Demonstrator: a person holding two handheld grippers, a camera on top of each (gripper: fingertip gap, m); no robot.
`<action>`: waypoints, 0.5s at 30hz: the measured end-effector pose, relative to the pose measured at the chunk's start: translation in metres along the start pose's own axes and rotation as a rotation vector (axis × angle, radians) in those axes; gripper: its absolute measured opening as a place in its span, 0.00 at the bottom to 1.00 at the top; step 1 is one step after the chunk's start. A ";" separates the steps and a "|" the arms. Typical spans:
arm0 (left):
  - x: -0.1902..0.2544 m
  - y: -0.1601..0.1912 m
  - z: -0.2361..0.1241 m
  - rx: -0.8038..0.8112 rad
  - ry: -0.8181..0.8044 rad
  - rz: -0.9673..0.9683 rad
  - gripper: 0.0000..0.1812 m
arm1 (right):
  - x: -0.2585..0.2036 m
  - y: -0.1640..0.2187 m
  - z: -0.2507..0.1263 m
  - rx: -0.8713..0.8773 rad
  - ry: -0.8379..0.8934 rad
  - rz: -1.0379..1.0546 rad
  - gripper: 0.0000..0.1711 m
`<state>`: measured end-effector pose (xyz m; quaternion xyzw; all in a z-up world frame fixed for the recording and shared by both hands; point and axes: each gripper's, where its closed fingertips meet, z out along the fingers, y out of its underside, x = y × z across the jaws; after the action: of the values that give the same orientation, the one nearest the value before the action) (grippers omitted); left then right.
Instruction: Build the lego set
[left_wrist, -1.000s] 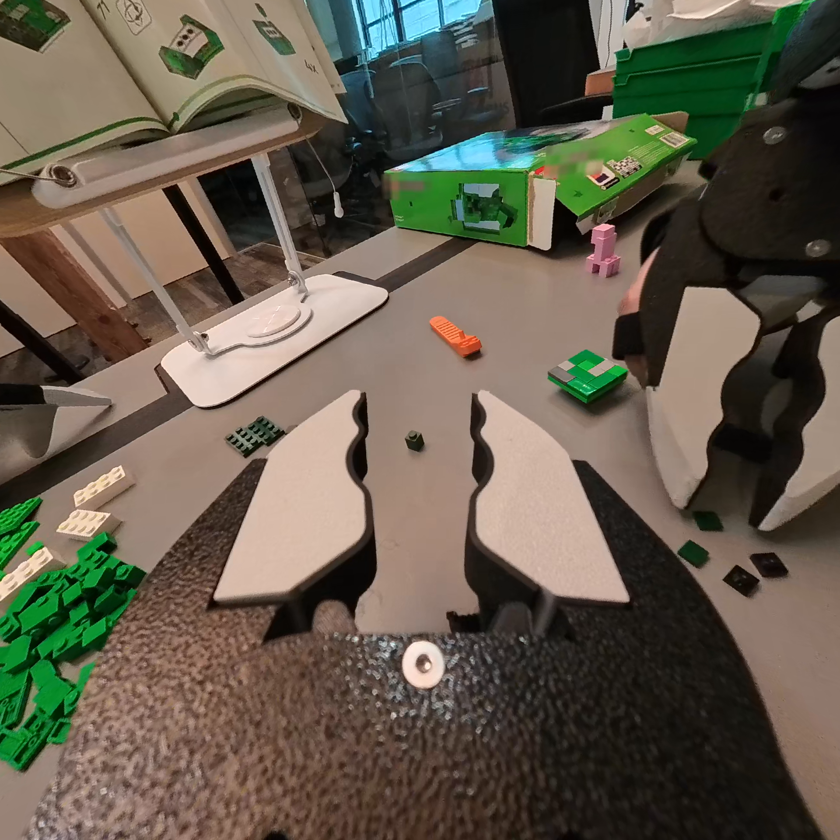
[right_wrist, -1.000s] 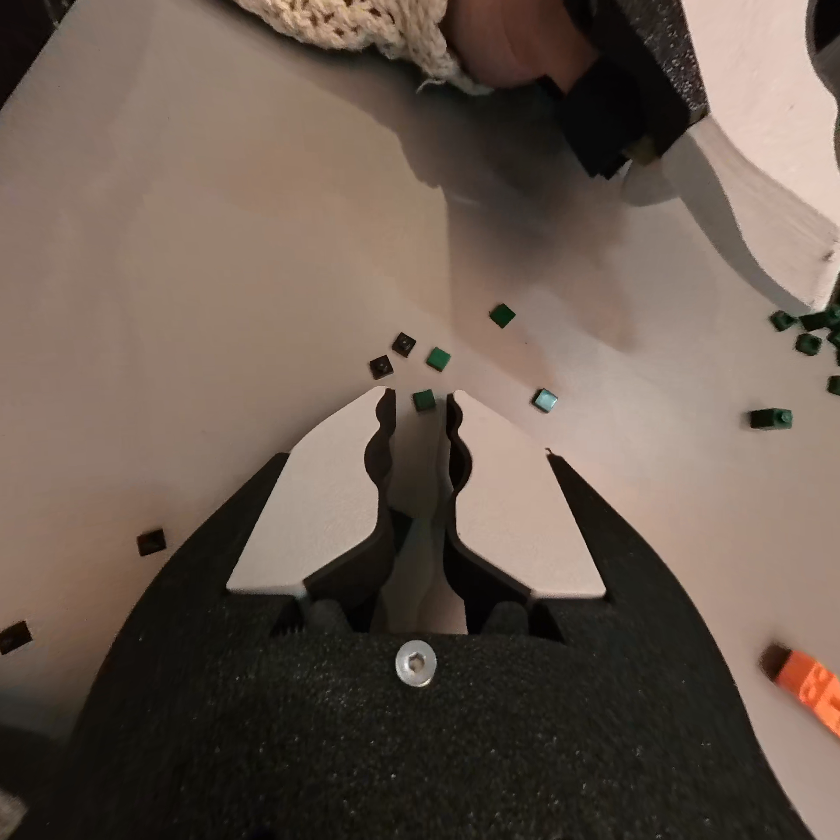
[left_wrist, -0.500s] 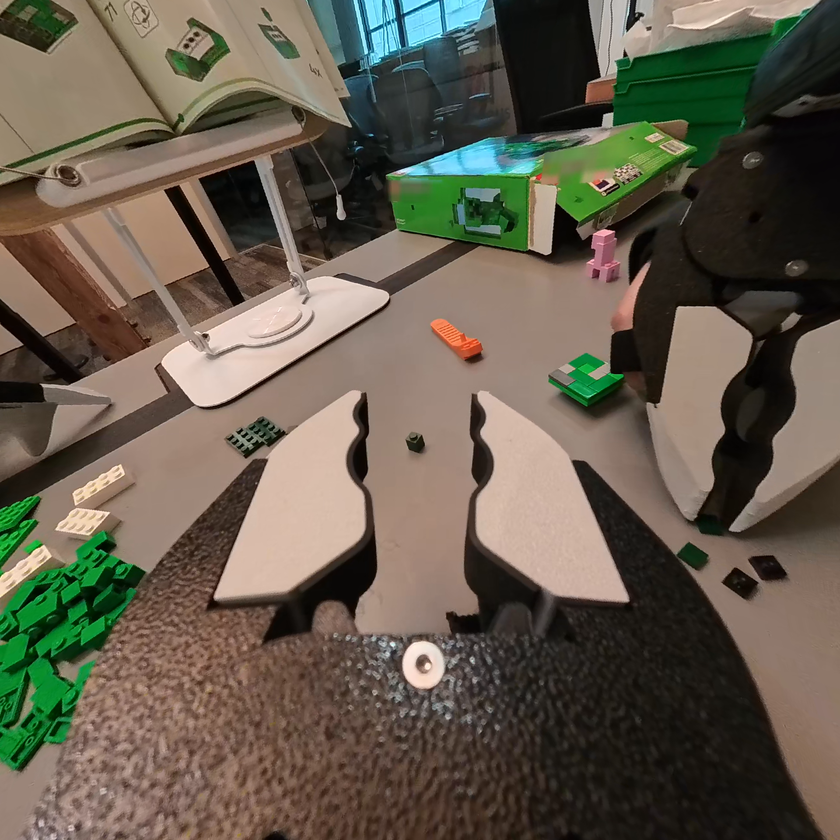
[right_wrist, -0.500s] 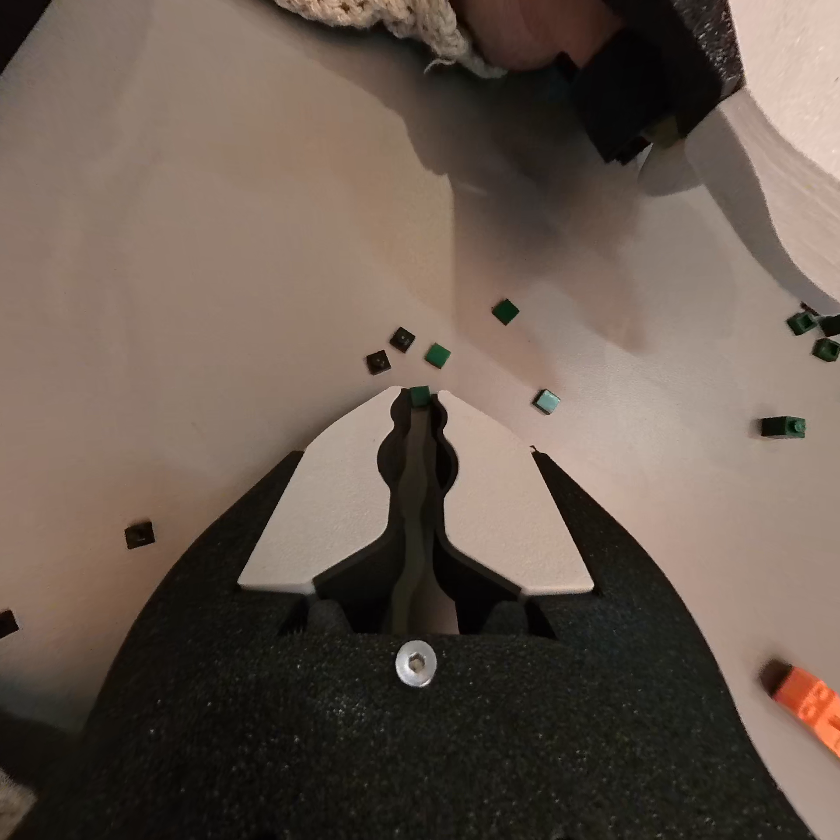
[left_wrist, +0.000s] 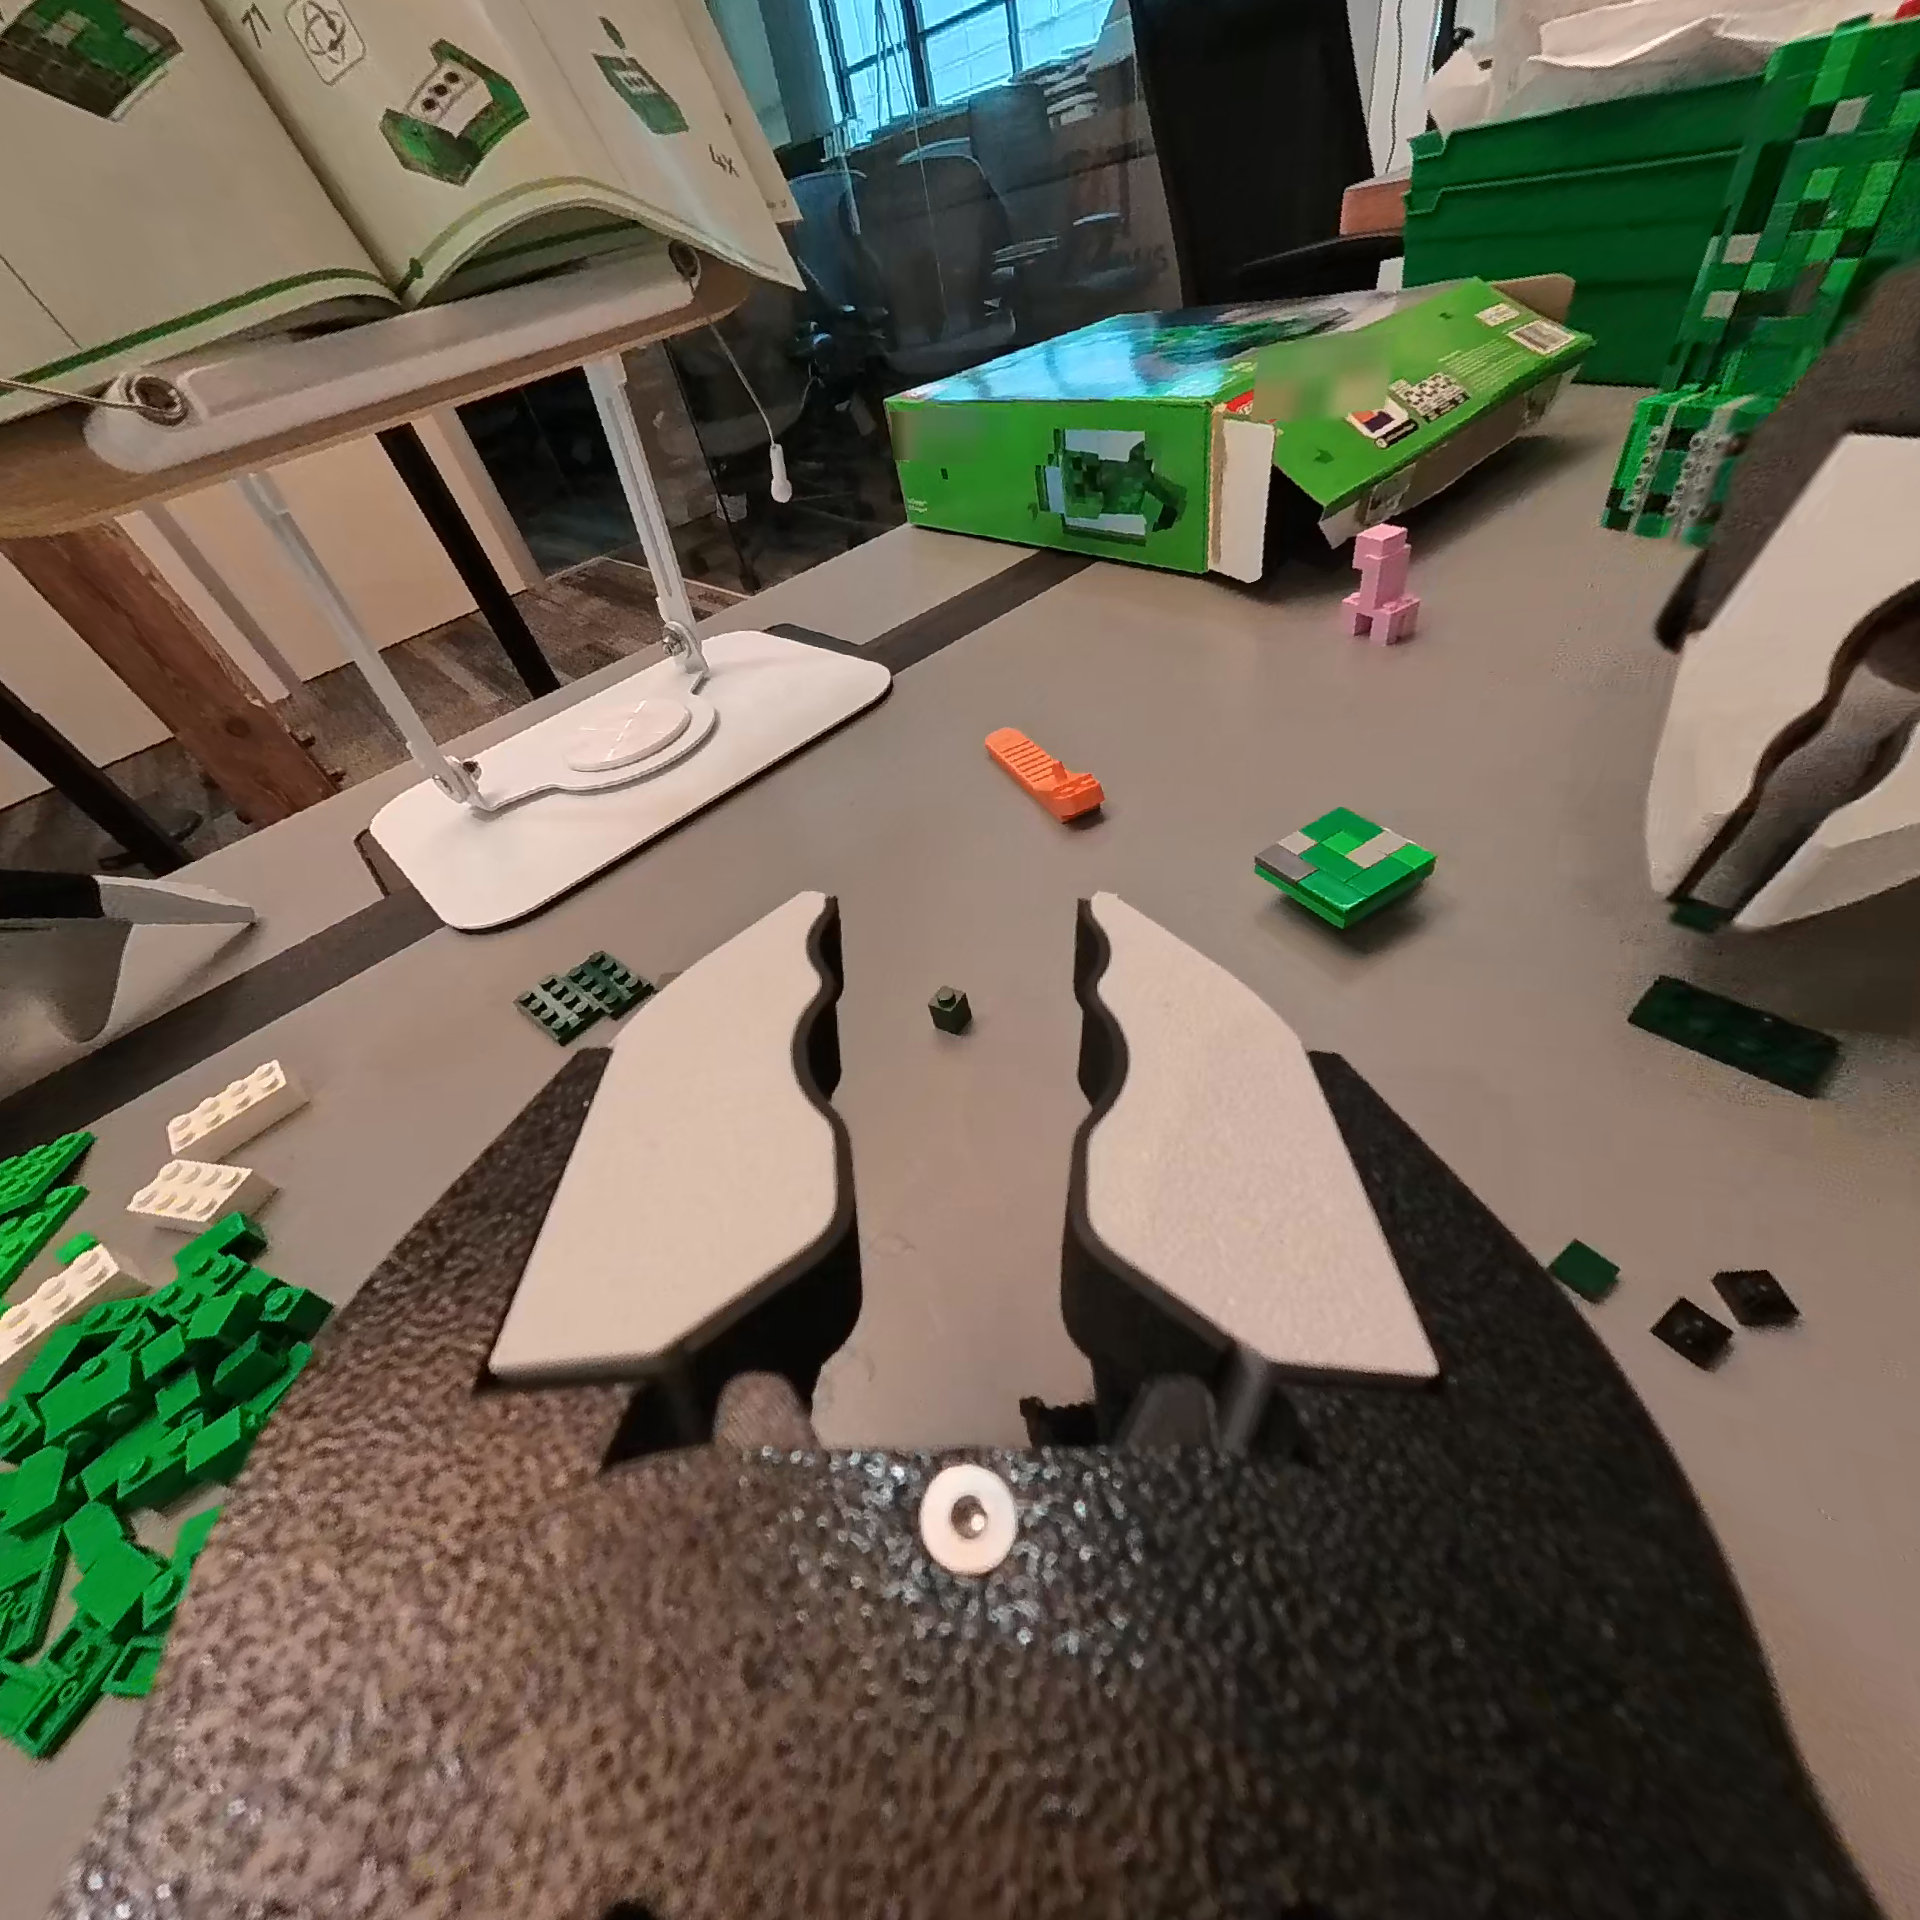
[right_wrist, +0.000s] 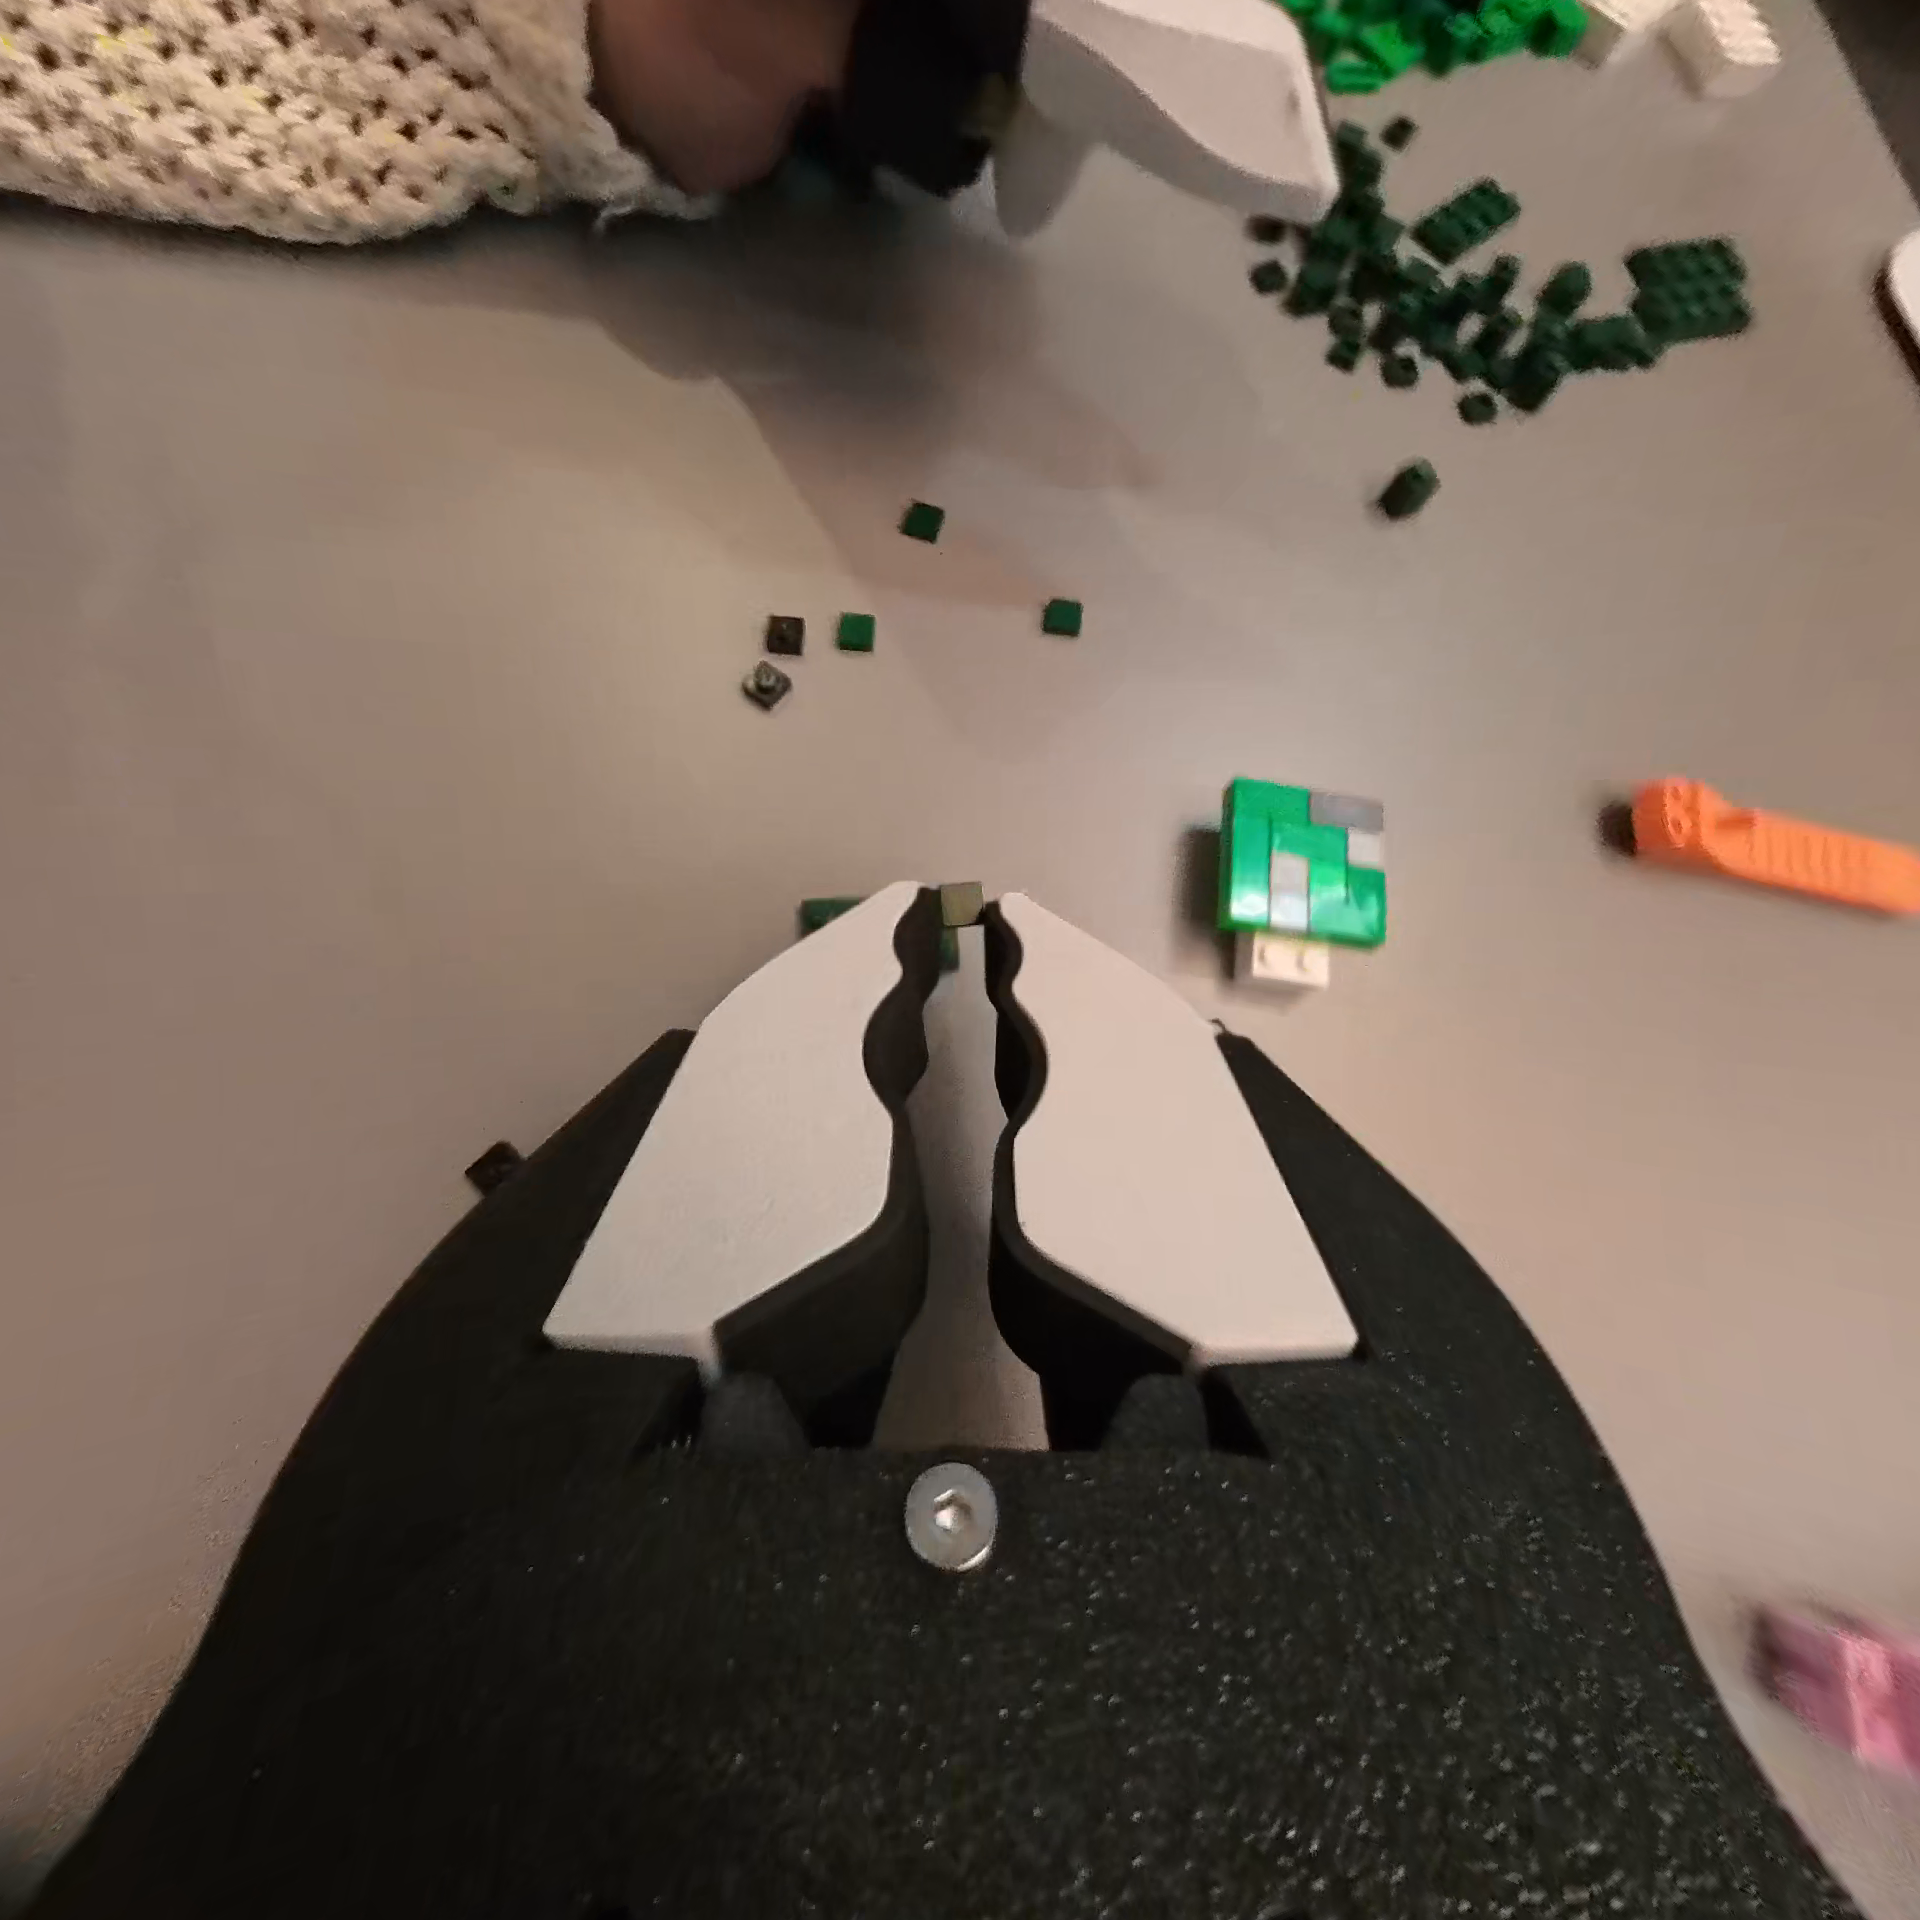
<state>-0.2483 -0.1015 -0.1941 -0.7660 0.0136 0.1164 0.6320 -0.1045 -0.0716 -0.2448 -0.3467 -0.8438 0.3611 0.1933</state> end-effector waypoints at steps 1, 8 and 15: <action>0.000 0.000 0.000 0.000 0.000 0.000 0.23 | 0.000 0.004 -0.002 0.006 0.030 0.016 0.04; 0.000 0.000 0.000 -0.001 0.000 0.004 0.23 | -0.001 0.017 0.006 -0.042 0.047 0.056 0.04; 0.001 0.000 0.000 -0.002 0.001 0.006 0.23 | -0.004 0.016 0.010 -0.055 0.034 0.048 0.05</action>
<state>-0.2477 -0.1013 -0.1945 -0.7667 0.0160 0.1177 0.6309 -0.1004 -0.0717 -0.2637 -0.3782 -0.8414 0.3364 0.1895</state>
